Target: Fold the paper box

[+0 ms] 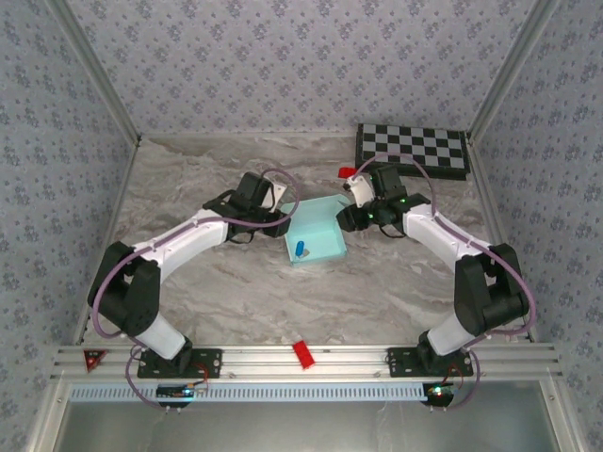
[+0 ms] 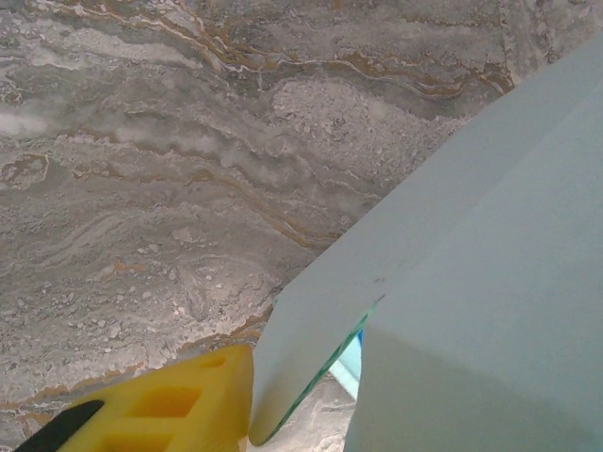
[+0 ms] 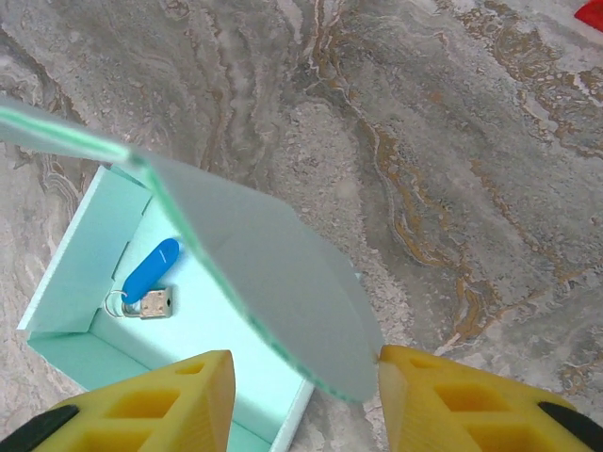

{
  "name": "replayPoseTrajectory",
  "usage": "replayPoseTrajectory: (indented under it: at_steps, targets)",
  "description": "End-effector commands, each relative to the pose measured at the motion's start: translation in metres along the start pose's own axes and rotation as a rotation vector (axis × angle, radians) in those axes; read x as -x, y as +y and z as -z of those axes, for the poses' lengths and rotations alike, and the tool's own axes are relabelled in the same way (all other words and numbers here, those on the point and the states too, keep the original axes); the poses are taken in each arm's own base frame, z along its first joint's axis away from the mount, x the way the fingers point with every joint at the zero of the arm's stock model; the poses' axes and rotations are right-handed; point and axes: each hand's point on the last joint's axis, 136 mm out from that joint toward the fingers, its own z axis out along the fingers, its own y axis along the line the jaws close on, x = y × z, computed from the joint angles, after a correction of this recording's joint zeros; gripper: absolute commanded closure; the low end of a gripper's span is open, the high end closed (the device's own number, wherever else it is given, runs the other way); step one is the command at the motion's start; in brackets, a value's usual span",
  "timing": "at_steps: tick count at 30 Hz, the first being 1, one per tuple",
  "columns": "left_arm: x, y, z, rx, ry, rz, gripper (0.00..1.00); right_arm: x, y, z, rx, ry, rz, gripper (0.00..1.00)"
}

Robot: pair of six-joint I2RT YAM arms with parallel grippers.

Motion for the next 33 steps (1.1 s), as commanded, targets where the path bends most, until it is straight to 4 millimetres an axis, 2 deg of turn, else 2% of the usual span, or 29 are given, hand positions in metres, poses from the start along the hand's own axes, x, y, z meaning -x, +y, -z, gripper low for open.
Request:
replayPoseTrajectory:
  at_steps: [1,5,21,28,33]
  targets:
    - [0.013,-0.003,0.001,-0.020,-0.016,-0.004,0.65,0.009,0.005,0.001,0.016,-0.010,-0.012,0.56]
    - [0.014,-0.003,-0.001,-0.018,-0.007,-0.006,0.70,0.009,0.008,0.001,0.020,-0.009,-0.019,0.59]
    - [0.023,0.006,-0.010,0.039,0.014,-0.068,0.79,0.010,0.008,-0.001,-0.062,-0.041,-0.038,0.74]
    - [0.029,0.011,-0.014,0.068,-0.001,-0.112,0.80,0.012,0.004,0.001,-0.116,-0.072,-0.052,0.76]
    - [0.032,0.012,-0.017,0.075,0.004,-0.143,0.85,0.011,-0.004,0.002,-0.160,-0.076,-0.065,0.75]
